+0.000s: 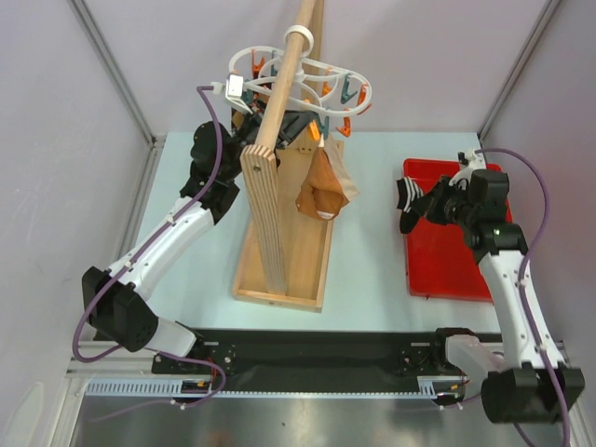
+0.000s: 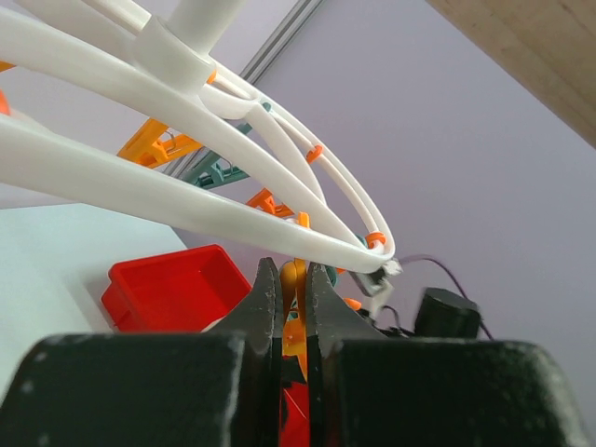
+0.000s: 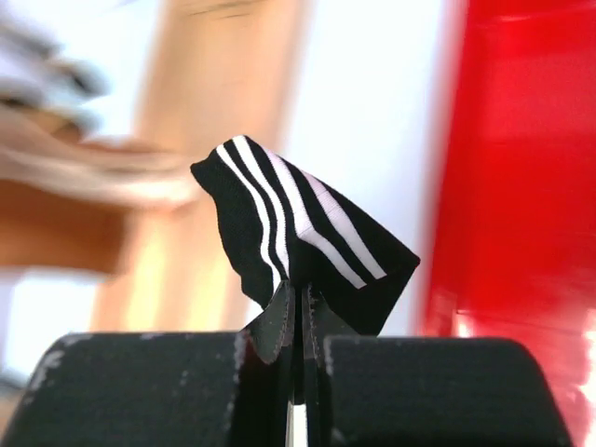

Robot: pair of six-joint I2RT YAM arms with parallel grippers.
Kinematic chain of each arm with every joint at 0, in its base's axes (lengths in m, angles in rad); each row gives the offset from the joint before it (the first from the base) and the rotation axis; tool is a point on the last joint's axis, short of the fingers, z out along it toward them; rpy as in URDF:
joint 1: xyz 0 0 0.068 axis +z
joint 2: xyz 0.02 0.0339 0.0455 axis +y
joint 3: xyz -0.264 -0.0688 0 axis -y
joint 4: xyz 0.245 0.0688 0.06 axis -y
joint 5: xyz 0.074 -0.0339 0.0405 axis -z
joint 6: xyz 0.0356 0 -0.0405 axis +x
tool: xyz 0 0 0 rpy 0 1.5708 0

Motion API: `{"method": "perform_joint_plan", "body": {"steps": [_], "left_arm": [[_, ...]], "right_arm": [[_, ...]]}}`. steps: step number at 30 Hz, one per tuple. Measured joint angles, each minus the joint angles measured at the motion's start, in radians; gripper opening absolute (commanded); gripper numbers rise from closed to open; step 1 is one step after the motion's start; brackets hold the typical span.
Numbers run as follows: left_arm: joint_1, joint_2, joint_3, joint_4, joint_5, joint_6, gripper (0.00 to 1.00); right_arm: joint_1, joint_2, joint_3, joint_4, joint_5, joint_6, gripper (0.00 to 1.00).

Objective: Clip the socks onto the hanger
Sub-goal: Pick up the sock from the bin, then clamp the sock onto the hanger.

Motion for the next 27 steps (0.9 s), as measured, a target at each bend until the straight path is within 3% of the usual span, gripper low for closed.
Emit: {"method": "perform_joint_plan", "body": {"steps": [6, 14, 27], "left_arm": [[0.0, -0.013, -0.011, 0.002, 0.003, -0.002, 0.0], [0.0, -0.019, -0.018, 0.008, 0.004, -0.008, 0.0], [0.0, -0.025, -0.019, 0.006, 0.008, -0.026, 0.0]], "right_arm": [[0.229, -0.125, -0.001, 0.0, -0.124, 0.104, 0.0], [0.535, -0.005, 0.04, 0.122, -0.092, 0.253, 0.0], [0.591, 0.082, 0.197, 0.306, -0.033, 0.377, 0.0]]}}
